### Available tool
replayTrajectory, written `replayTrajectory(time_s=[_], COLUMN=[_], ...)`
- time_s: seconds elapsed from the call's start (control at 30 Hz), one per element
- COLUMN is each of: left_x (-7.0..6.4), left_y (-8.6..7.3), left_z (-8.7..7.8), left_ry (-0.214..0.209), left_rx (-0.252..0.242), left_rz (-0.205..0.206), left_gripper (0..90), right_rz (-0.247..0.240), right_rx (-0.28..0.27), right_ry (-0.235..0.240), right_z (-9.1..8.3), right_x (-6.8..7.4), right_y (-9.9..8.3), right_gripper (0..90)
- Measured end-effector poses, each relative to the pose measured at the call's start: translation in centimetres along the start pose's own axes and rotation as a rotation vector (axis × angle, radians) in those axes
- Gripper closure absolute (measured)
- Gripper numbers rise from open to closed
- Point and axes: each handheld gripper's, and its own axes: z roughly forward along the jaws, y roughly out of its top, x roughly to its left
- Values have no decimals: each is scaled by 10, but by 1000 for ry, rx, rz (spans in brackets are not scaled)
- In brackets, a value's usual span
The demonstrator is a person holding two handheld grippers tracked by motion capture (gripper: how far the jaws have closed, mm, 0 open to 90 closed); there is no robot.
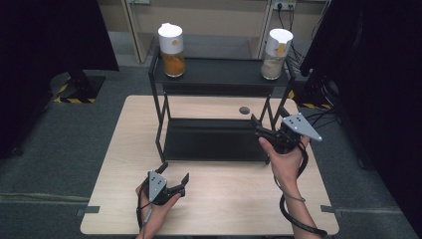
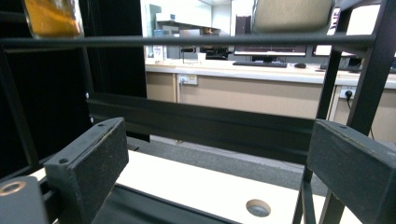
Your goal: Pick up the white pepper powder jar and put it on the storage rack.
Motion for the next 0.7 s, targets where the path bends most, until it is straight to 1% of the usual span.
replayTrajectory(time_s=[0.7], left_x=[0], left_y=[0], left_z=[0], left_ry=[0], left_rx=[0], left_rz=[0], left_gripper=[132], right_rz=[16], right_rx=[79], right_ry=[17], right_z=[-5], right_x=[4], right_y=[-37], right_gripper=[57])
